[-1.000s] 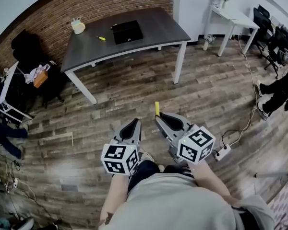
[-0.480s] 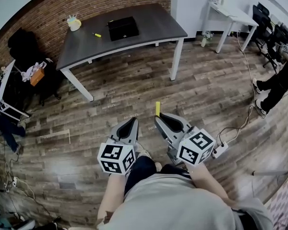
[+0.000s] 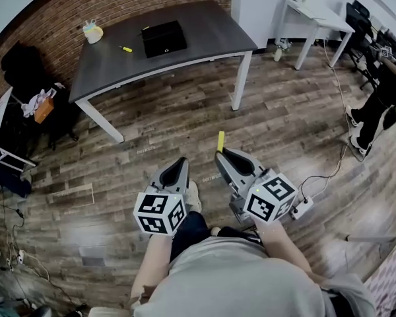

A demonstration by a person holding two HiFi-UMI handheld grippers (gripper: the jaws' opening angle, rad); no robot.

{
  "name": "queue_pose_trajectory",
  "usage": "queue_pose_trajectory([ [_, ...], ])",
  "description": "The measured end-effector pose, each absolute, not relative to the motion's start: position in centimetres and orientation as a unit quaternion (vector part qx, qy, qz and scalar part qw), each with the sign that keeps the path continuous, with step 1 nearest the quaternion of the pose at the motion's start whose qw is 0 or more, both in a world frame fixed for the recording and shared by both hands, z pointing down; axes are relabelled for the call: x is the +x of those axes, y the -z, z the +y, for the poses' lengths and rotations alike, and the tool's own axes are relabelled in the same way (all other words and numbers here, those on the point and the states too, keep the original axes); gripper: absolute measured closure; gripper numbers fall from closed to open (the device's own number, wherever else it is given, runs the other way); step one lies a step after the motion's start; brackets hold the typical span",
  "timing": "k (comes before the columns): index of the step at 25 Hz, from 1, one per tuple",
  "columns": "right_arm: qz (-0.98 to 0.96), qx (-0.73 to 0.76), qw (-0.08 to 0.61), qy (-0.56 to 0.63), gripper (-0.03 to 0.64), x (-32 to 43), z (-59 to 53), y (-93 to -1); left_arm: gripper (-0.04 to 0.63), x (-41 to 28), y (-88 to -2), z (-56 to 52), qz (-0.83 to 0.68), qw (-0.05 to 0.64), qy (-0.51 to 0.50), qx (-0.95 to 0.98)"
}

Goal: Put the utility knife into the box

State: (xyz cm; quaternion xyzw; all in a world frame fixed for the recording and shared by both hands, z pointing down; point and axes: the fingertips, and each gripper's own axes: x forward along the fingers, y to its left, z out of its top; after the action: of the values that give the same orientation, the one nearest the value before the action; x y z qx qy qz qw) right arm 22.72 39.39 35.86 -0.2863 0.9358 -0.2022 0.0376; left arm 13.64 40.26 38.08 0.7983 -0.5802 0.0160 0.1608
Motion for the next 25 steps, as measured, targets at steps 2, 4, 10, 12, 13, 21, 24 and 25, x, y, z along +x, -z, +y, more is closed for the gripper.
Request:
queue_pose_trajectory([
  [2,0.934,-0.295,0.040,0.200,0.563,22.2,37.6,-35.7,0.568,13.2,-38.0,38.2,-0.571,0.163,-0.012,0.804],
  [4,0.933,-0.300,0.034,0.196,0.563,21.0,34.9,-35.7,0.569,12.1,-37.7,35.6,-0.567,0.163,-0.007,0.808],
  [10,0.935,-0.304,0.007,0.181,0.563,16.7,27.8,-35.4,0.569,8.3,-36.9,28.2,-0.556,0.168,0.009,0.814],
  [12,0.935,-0.307,0.010,0.178,0.563,15.4,25.3,-35.1,0.568,6.8,-36.2,25.6,-0.555,0.161,0.007,0.816],
  [13,0.935,-0.308,0.012,0.177,0.563,14.6,24.1,-34.9,0.569,6.0,-35.9,24.3,-0.556,0.158,0.006,0.816],
  [21,0.936,-0.306,0.029,0.169,0.563,9.6,16.7,-33.8,0.569,1.4,-35.1,17.1,-0.547,0.136,-0.005,0.826],
  [24,0.936,-0.299,0.022,0.182,0.563,8.5,15.8,-34.5,0.569,0.5,-35.6,16.0,-0.547,0.147,0.003,0.824],
  [25,0.936,-0.298,0.018,0.187,0.563,8.3,15.7,-34.9,0.569,0.3,-35.9,15.8,-0.548,0.153,0.005,0.822],
])
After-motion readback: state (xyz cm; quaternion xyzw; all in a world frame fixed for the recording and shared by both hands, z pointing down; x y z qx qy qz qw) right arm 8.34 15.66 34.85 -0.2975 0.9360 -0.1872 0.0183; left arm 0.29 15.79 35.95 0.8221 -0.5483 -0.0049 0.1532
